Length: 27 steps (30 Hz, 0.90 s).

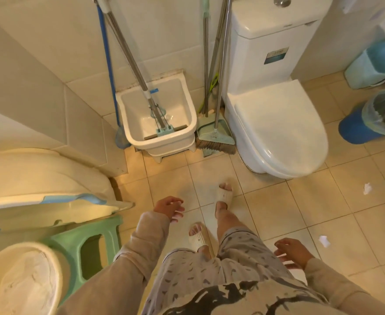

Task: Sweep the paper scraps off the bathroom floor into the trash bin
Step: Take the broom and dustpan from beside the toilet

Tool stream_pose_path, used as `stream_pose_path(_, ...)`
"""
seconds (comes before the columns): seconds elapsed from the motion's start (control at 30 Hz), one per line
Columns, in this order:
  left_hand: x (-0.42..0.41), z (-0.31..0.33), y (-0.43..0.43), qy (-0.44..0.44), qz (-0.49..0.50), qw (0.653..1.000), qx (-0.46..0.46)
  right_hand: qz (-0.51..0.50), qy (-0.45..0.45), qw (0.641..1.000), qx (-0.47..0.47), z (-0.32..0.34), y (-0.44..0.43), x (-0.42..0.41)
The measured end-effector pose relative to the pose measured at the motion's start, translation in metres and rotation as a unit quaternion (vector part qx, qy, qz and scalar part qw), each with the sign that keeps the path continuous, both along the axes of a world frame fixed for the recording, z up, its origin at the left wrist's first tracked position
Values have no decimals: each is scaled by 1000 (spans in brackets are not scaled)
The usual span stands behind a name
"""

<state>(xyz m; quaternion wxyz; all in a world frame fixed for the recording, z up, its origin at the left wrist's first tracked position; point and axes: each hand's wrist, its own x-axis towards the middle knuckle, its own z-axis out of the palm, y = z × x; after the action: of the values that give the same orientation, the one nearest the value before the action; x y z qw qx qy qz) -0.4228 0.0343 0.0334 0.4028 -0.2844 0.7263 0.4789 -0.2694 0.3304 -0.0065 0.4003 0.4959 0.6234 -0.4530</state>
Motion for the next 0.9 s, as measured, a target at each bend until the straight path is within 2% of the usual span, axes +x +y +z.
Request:
stream_pose_path(0.3, -30, -35, -7, -120, 57, 988, -84, 50, 116, 991, -37, 18, 16, -194)
stream_pose_path(0.57, -99, -40, 6, -116, 130, 981, -81, 100, 157, 982, -45, 41, 34, -294)
stream_pose_path(0.73, -140, -40, 22, -112, 92, 987, -67, 65, 124, 989, -44, 37, 39, -311)
stream_pose_path(0.9, -198, -27, 43, -102, -2, 993, -55, 38, 100, 993, -48, 36, 37, -326)
